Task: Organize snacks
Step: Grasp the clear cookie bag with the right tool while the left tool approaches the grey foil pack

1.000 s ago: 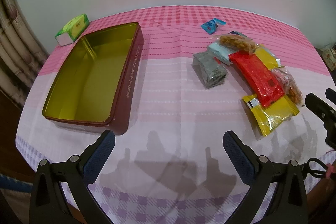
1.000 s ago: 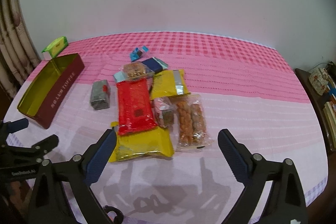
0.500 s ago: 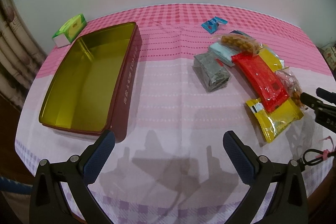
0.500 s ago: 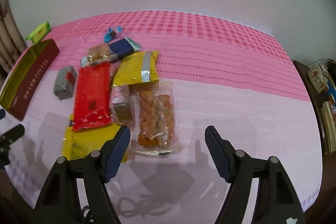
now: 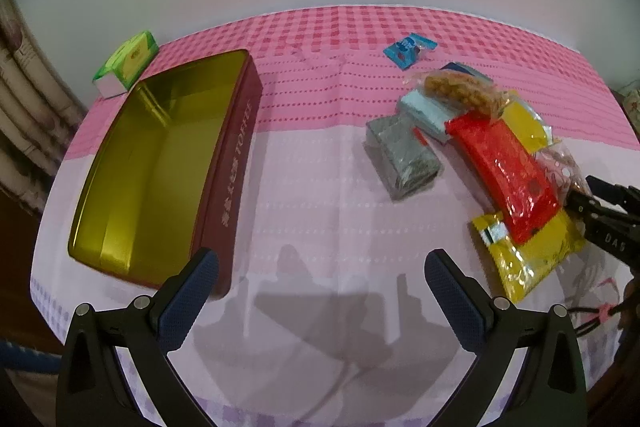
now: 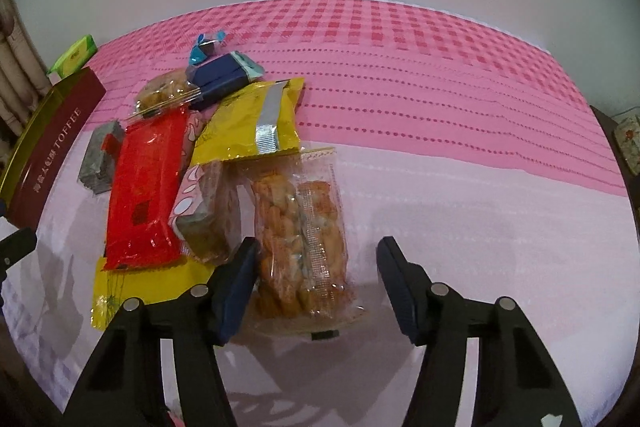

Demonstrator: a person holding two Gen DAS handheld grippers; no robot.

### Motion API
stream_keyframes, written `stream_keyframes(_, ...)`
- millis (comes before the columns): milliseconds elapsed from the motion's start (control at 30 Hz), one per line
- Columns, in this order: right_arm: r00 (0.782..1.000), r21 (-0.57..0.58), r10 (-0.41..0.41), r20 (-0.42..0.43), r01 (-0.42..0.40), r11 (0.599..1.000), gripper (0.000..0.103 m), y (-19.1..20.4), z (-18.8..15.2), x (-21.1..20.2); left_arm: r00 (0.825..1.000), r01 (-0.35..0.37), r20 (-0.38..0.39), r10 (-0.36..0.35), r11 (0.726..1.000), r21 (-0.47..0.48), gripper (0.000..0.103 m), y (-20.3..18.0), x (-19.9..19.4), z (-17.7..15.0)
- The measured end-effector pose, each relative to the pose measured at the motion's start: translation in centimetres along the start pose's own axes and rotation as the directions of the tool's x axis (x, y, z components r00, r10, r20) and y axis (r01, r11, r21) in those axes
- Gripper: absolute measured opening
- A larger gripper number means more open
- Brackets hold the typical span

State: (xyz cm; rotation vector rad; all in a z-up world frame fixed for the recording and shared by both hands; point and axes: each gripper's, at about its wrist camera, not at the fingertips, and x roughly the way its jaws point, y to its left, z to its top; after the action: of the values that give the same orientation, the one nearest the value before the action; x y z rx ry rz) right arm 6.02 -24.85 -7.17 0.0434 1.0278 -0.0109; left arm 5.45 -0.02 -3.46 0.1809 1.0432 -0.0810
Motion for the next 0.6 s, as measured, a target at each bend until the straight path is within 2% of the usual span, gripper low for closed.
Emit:
stream_keyframes(33, 1.0, -0.004, -0.001, 0.003, 0.001, 1.0, 0.055, 0.0, 0.1, 0.1, 1.0, -0.003, 0.0, 0.003, 1.0, 0.001, 0.102, -0.1, 0.1, 0.2)
stream_keyframes(100, 1.0, -0.018, -0.011, 0.016, 0.011, 1.0, 0.038, -0.1, 0.2, 0.0, 1.0, -0.002, 0.0, 0.002, 1.0, 0.0, 0.102, -0.3, 0.3, 0.6)
stream_keyframes(200, 0.999, -0.002, -0.021, 0.029, 0.021, 1.0, 0.037, -0.9, 0.1, -0.1, 1.0, 0.004, -0.005, -0.004, 1.0, -0.004, 0.102, -0.7, 0.6, 1.1)
stream_keyframes(267, 0.998, 0.002, -0.055, 0.04, 0.055, 0.998, 0.037, -1.5, 0.0, -0.1, 1.0, -0.003, -0.001, 0.003, 1.0, 0.002, 0.102, -0.9, 0.8, 1.4)
stream_keyframes(600, 0.976, 0.158, -0.195, 0.099, 0.179, 0.971, 0.036, -7.4, -0.7, -0.3, 1.0, 0.03, 0.008, -0.03, 0.999, -0.014, 0.102, -1.7, 0.9, 3.6)
